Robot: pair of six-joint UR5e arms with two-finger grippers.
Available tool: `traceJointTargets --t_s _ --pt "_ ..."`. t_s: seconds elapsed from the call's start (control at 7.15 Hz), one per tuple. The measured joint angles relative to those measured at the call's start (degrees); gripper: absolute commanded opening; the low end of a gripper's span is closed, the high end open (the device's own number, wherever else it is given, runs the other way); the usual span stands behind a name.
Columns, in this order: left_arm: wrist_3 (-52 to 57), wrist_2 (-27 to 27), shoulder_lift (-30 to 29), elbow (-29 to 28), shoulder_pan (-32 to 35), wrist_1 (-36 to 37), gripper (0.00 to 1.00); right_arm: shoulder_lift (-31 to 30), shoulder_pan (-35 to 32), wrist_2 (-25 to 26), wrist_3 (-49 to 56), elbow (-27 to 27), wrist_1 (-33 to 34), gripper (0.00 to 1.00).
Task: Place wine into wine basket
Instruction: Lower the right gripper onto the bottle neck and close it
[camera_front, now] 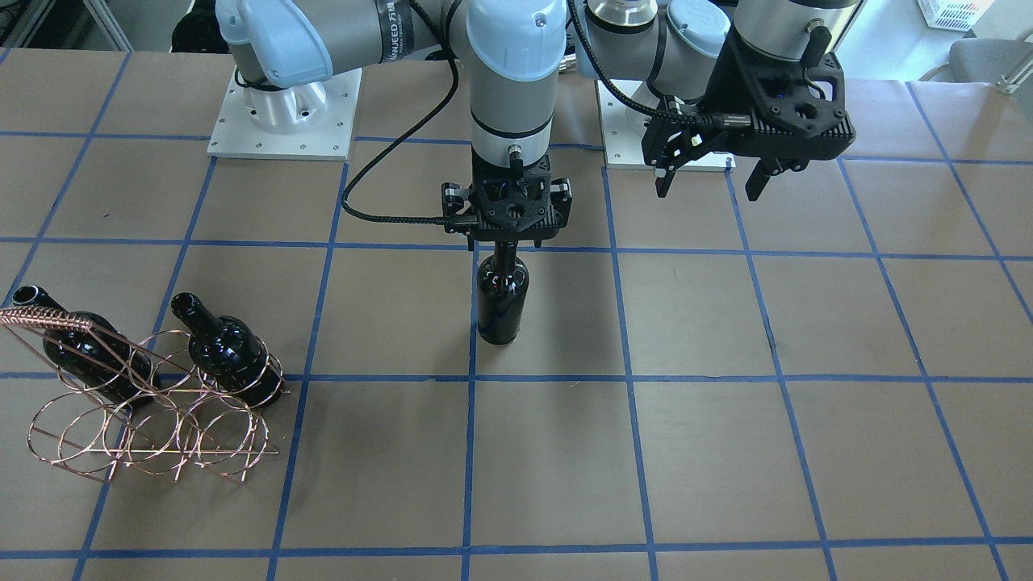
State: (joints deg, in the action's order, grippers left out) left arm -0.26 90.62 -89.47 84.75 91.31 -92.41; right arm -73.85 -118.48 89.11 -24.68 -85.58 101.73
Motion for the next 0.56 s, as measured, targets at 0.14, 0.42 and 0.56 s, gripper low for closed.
traceJointTargets --t_s 0.14,0.42,0.56 --pt "0.0 0.0 0.0 0.0 0.0 0.0 1.0 0.0 0.0 -0.1 0.0 -0.1 0.1 0.7" --pt "0.0 0.0 0.0 0.0 0.0 -0.1 1.0 0.6 0.0 -0.1 0.0 -0.2 0.1 0.66" --pt "0.0 0.0 0.0 0.1 0.0 -0.1 1.0 1.0 0.0 -0.2 0.0 -0.3 0.3 0.55"
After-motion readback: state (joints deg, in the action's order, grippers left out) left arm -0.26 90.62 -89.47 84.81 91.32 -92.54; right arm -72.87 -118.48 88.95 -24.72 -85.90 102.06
